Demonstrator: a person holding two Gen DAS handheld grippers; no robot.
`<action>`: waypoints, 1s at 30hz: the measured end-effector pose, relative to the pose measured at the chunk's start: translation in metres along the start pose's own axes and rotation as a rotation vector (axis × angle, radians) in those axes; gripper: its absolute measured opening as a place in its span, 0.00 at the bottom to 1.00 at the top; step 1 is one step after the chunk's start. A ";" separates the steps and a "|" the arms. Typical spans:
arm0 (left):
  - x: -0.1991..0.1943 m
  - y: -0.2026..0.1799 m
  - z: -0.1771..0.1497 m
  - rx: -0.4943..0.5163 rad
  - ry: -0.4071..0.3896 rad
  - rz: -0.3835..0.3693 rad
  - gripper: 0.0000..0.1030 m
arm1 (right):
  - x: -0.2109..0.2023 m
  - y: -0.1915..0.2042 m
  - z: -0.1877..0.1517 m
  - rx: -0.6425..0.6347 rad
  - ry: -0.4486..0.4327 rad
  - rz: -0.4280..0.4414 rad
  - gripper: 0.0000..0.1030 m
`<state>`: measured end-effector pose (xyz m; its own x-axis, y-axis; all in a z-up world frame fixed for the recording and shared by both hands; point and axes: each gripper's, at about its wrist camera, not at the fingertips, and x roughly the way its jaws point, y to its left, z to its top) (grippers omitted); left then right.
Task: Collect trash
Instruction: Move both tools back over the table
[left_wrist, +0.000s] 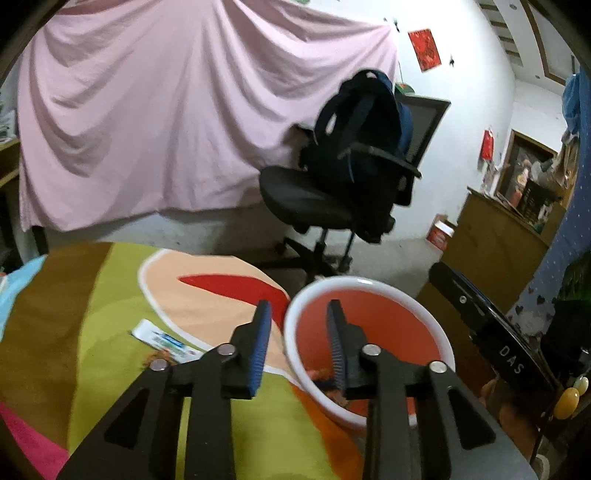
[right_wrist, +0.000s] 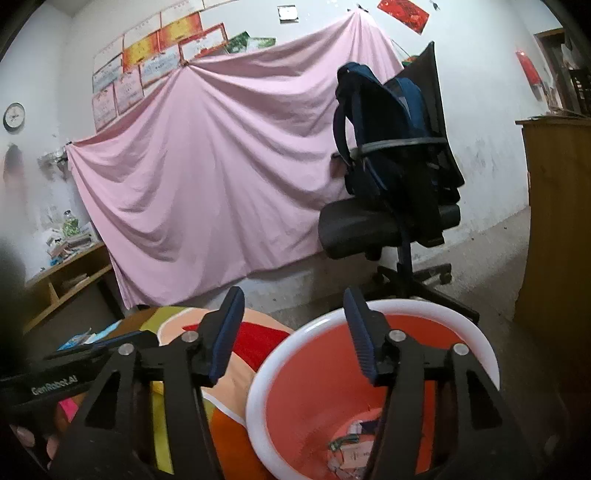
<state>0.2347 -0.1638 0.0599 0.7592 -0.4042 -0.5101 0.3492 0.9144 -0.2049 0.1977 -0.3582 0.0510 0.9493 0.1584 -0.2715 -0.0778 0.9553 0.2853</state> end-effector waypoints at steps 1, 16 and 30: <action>-0.004 0.002 0.000 -0.002 -0.011 0.008 0.27 | -0.001 0.002 0.000 0.000 -0.006 0.004 0.87; -0.080 0.057 -0.005 -0.069 -0.243 0.188 0.90 | -0.016 0.058 0.001 -0.089 -0.172 0.089 1.00; -0.121 0.100 -0.030 -0.093 -0.419 0.315 0.98 | -0.025 0.098 -0.008 -0.182 -0.259 0.147 1.00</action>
<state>0.1607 -0.0225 0.0758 0.9804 -0.0671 -0.1854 0.0336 0.9834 -0.1783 0.1636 -0.2662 0.0790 0.9679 0.2510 0.0090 -0.2501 0.9596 0.1289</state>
